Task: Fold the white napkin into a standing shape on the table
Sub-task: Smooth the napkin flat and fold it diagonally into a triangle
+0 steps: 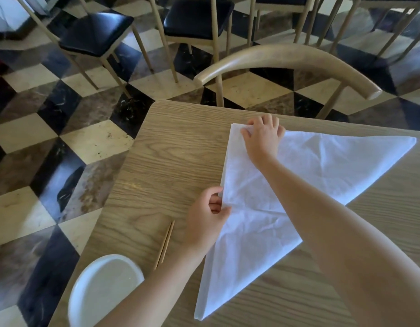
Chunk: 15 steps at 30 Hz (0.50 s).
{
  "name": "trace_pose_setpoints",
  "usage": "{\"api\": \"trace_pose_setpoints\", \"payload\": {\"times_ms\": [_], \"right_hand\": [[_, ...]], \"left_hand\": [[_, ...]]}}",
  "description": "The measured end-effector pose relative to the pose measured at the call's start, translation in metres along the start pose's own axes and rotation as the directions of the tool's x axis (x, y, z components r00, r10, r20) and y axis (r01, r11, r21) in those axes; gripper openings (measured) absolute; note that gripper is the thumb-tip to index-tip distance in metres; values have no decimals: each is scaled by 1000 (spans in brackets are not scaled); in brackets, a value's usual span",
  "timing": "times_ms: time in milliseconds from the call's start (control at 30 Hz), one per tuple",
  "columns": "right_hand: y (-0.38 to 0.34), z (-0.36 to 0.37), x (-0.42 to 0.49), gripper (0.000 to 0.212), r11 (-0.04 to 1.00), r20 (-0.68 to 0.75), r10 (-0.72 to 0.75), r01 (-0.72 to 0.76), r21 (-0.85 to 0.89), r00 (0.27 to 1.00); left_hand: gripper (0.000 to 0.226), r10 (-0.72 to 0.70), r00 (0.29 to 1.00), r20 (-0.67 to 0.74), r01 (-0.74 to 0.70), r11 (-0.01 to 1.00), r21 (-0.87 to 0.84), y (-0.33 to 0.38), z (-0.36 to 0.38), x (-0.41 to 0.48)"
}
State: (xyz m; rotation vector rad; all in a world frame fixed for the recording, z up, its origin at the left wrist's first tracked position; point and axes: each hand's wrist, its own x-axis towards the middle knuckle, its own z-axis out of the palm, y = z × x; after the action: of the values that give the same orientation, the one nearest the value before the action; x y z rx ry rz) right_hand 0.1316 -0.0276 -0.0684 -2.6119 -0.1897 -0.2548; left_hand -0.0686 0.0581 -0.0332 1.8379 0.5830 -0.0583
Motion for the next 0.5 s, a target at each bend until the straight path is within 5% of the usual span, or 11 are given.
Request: {"api": "trace_pose_setpoints", "payload": {"times_ms": [167,300,400,500], "right_hand": [[-8,-23,-30,21,923,-21,-360,359,137,933],[-1,-35,-88,18,672,80,-737,714,197,672],[9,-37,-116,14,585,132,-811,789,186,570],[12,-36,-126,9,601,198,-796,783,160,571]], "left_hand": [[47,-5,999,35,8,996,-84,-5,-5,-22],[55,9,1000,30,-8,999,-40,-18,-10,-56],[57,12,1000,-4,-12,1000,-17,-29,-13,-82],[58,10,999,-48,-9,1000,15,-39,-15,-104]]}}
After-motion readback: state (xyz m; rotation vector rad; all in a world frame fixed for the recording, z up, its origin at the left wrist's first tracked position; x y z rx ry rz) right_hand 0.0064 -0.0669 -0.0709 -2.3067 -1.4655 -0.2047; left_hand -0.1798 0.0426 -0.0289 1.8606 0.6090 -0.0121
